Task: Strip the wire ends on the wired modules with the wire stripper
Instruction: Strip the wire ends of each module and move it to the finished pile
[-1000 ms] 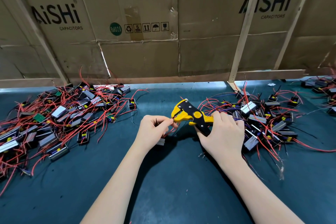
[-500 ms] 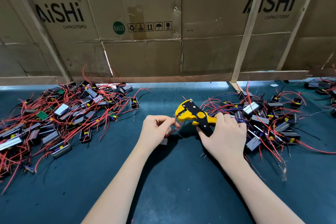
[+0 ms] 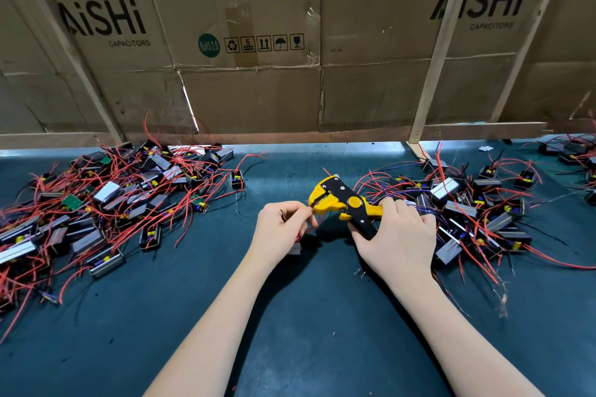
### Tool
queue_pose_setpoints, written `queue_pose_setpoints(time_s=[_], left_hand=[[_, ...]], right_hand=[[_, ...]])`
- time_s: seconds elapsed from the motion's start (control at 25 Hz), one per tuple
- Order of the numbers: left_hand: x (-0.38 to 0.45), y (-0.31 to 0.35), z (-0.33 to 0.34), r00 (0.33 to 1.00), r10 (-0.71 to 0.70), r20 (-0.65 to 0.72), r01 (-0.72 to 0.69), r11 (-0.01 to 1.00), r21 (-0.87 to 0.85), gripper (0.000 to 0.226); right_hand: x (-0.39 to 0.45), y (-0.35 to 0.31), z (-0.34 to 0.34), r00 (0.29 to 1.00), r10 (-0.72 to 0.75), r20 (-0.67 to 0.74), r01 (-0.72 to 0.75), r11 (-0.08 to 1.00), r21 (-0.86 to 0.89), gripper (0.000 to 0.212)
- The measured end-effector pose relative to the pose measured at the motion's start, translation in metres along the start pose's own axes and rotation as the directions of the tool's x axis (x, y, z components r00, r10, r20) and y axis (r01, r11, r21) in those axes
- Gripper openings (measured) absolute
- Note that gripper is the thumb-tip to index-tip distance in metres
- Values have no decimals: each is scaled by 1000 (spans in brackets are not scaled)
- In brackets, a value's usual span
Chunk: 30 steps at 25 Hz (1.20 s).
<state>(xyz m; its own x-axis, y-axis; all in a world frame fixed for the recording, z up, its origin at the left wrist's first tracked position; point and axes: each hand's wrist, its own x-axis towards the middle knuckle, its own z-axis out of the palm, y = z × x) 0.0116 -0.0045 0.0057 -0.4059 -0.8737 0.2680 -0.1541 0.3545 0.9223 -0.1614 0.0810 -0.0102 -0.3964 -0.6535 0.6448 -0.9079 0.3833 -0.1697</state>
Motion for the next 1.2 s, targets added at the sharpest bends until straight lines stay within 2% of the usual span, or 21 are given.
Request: queue_pose_setpoints(time_s=[0.48, 0.68, 0.96, 1.08, 1.2], left_hand=[[1, 0, -4, 999, 22, 37, -23, 999, 33, 28], [2, -2, -6, 997, -9, 72, 9, 1000, 1, 28], [4, -8, -11, 992, -33, 124, 33, 999, 0, 28], [4, -9, -11, 990, -40, 133, 40, 999, 1, 29], [6, -10, -17, 980, -74, 186, 70, 997, 31, 24]], right_hand=[[1, 0, -5, 998, -32, 45, 31, 999, 9, 48], [3, 1, -6, 995, -46, 87, 47, 999, -10, 48], [4, 1, -8, 980, 64, 191, -49, 995, -82, 49], [2, 3, -5, 996, 4, 90, 0, 999, -44, 49], [2, 9, -2, 997, 48, -60, -49, 999, -13, 55]])
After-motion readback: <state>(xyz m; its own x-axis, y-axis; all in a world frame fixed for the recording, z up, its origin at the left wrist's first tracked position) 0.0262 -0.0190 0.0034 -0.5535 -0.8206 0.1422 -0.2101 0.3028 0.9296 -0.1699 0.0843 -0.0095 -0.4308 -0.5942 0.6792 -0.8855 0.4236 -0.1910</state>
